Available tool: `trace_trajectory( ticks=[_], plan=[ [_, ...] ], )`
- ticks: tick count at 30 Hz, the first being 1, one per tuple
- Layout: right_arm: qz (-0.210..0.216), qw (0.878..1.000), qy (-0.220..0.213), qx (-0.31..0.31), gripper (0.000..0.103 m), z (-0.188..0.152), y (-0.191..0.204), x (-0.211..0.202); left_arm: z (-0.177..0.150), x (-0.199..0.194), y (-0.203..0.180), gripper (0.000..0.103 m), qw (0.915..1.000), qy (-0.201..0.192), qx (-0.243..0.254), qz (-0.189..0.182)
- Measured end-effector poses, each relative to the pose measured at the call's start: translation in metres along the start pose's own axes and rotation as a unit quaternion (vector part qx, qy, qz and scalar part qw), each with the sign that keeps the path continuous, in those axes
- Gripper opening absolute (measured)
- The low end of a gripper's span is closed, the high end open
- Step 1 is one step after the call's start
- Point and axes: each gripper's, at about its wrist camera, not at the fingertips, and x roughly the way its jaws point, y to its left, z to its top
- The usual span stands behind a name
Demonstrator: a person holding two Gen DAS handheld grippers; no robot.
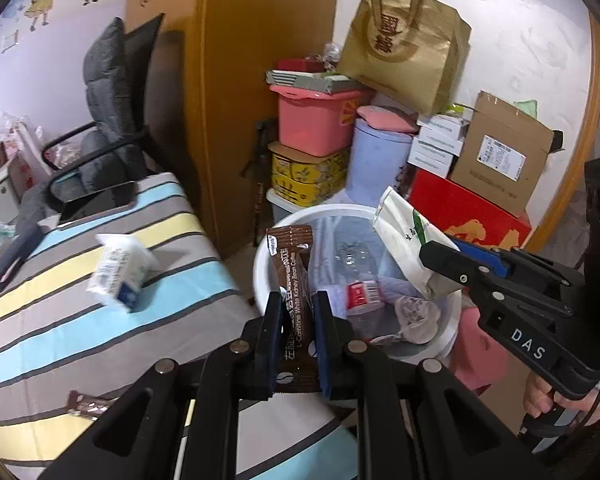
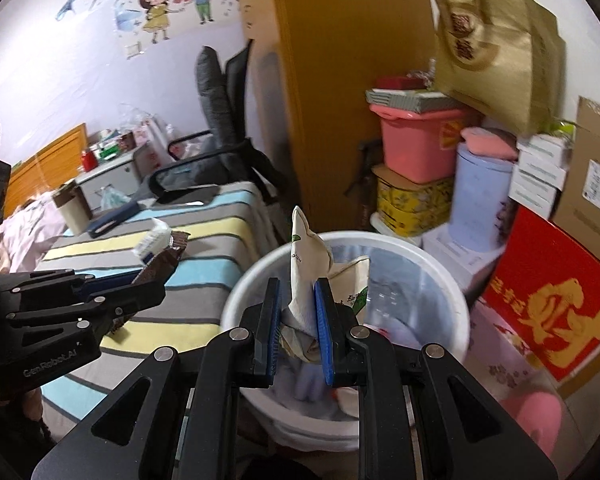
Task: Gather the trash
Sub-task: 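Carry the wrapper and paper bag over the wastebasket with both tools, then open both tools to drop the wrapper and paper bag into the wastebasket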
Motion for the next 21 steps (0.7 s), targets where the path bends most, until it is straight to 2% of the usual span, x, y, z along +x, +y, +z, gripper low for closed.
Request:
trace_trajectory(
  ticks=[11, 21],
  plan=[
    [-0.019, 0.999, 0.029, 0.022, 0.019, -0.008, -0.029, 0.015, 0.002, 0.037, -0.017, 0.017, 0.9992, 0.036, 0.002, -0.018],
    [-0.03, 0.998, 0.055, 0.028, 0.02, -0.014, -0.042, 0.029, -0.002, 0.048, -0.02, 0.017, 0.9985, 0.051, 0.001, -0.018]
  ],
)
